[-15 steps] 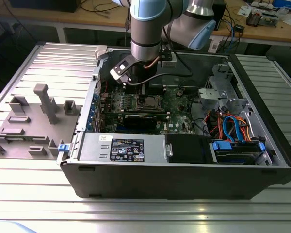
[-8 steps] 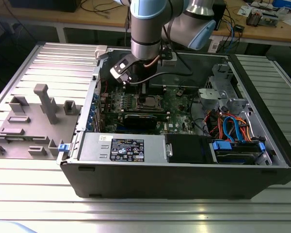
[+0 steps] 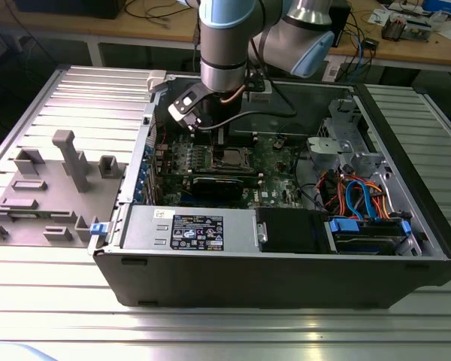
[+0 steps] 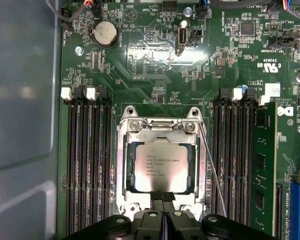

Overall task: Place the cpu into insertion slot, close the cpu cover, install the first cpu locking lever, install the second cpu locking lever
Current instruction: 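Close the cpu cover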

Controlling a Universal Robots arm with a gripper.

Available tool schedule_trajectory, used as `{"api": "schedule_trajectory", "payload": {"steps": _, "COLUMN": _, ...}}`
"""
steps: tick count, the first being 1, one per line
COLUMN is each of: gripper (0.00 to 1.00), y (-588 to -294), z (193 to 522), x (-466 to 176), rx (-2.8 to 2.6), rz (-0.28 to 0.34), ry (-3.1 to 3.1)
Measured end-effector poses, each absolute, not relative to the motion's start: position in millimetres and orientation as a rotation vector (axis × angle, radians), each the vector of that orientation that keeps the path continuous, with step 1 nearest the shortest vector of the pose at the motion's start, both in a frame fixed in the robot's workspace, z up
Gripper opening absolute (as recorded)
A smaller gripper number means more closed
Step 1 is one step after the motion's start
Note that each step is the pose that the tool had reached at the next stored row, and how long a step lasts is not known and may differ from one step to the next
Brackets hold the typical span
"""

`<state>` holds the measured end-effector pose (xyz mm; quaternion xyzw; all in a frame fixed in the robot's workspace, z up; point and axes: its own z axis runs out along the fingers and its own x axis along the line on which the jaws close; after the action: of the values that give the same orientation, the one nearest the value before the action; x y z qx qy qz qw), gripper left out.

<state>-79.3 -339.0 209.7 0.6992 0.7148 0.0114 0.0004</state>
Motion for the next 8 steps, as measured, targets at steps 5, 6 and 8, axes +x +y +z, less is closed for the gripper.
{"api": "schedule_trajectory", "payload": {"steps": 5, "gripper": 0.11, "y": -339.0, "z": 205.8, "x": -80.3, "rx": 2.197, "rz": 0.035, "ry": 2.246}}
{"api": "schedule_trajectory", "payload": {"steps": 6, "gripper": 0.11, "y": -339.1, "z": 205.7, "x": -80.4, "rx": 2.198, "rz": 0.035, "ry": 2.246}}
{"api": "schedule_trajectory", "payload": {"steps": 8, "gripper": 0.11, "y": -339.0, "z": 205.1, "x": -80.4, "rx": 2.199, "rz": 0.037, "ry": 2.247}}
